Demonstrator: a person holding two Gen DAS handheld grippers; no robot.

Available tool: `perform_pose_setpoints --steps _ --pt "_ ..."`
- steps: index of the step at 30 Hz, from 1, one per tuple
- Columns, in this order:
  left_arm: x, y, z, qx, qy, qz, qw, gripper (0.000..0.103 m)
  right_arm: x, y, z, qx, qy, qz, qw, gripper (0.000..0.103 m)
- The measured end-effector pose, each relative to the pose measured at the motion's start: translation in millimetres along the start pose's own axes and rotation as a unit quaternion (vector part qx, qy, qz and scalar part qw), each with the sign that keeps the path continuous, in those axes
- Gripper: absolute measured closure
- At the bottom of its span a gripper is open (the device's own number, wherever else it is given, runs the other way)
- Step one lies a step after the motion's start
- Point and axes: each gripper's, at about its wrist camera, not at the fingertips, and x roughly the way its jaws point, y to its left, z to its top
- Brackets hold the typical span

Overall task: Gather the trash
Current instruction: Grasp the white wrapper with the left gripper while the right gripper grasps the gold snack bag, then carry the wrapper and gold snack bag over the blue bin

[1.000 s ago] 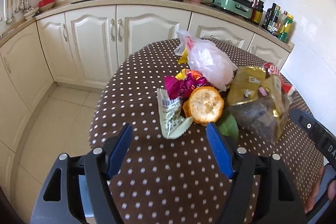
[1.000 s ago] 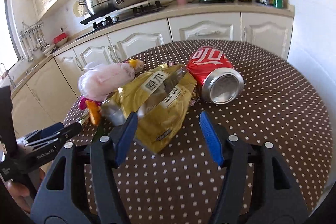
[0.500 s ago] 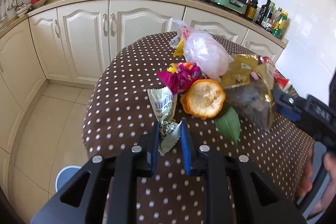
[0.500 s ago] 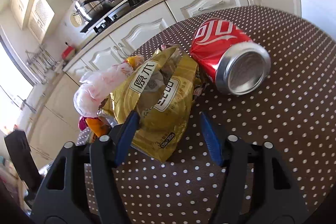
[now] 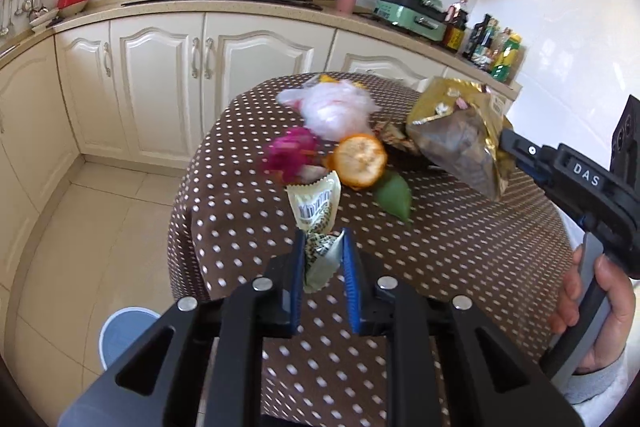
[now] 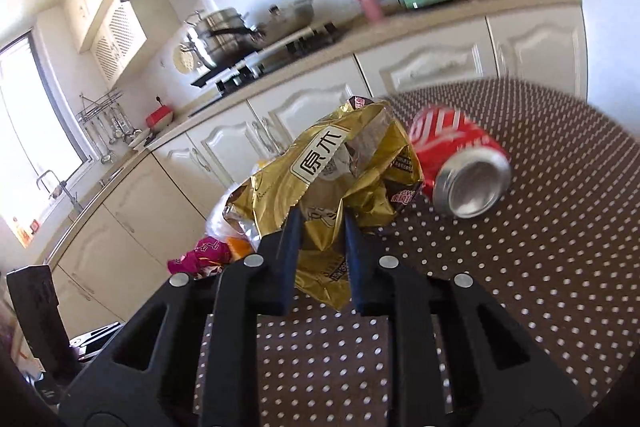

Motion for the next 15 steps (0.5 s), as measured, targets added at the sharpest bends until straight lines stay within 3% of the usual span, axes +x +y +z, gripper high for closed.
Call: perform_pose_setpoints --steps 4,10,15 --pt "-11.5 -9.4 -3.5 0.008 -0.006 -0.009 0.9999 0.086 -22.9 10.1 0.2 -0.019 -0.022 -0.011 1.0 0.082" --pt "-36.7 -12.8 -9.7 0.011 -0.028 -0.018 0.9994 0.086 -50.9 30.2 -3.1 -0.037 -0.036 0.007 0.999 0.082" --pt "-67.6 6.1 -12.3 -0.004 -0.057 0.005 0.9984 0.086 -56.6 62.0 -13.1 -0.058 -0.032 0.034 0.997 0.082"
